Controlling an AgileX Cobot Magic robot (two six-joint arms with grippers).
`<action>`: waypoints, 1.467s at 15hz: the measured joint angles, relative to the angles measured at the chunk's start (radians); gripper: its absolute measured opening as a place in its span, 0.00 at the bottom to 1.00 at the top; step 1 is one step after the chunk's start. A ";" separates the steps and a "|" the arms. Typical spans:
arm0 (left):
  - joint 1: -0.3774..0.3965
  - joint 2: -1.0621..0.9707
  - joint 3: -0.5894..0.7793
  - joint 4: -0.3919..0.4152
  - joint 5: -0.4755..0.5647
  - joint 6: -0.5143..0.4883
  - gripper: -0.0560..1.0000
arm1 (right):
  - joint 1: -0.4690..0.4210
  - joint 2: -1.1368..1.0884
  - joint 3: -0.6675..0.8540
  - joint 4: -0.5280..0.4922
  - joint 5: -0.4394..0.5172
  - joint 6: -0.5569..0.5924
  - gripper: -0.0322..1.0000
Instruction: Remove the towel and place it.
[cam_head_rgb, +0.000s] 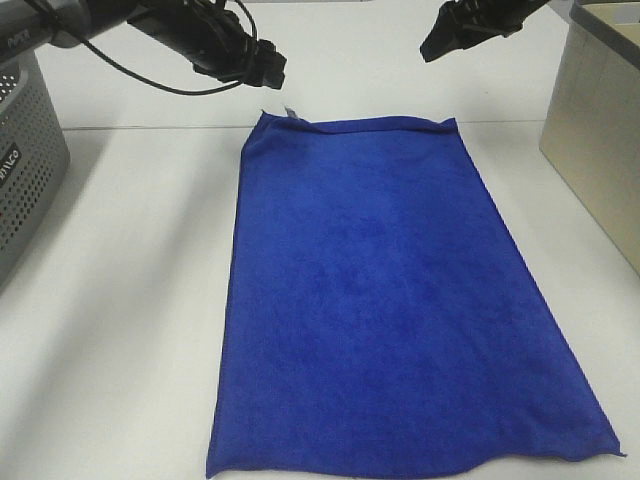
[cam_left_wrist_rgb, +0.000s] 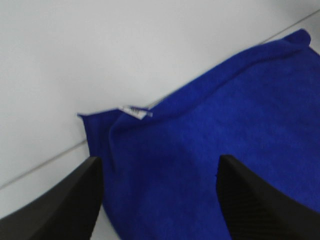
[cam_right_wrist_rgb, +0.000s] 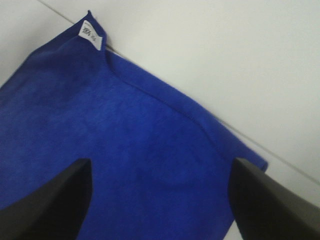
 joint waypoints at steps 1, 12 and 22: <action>-0.001 -0.030 0.000 0.084 0.093 -0.082 0.63 | 0.000 -0.029 0.000 -0.006 0.065 0.066 0.72; 0.160 -0.334 -0.005 0.409 0.497 -0.445 0.63 | -0.040 -0.374 -0.001 -0.408 0.187 0.573 0.72; 0.291 -0.780 0.455 0.395 0.498 -0.496 0.63 | -0.111 -1.024 0.769 -0.424 0.188 0.603 0.72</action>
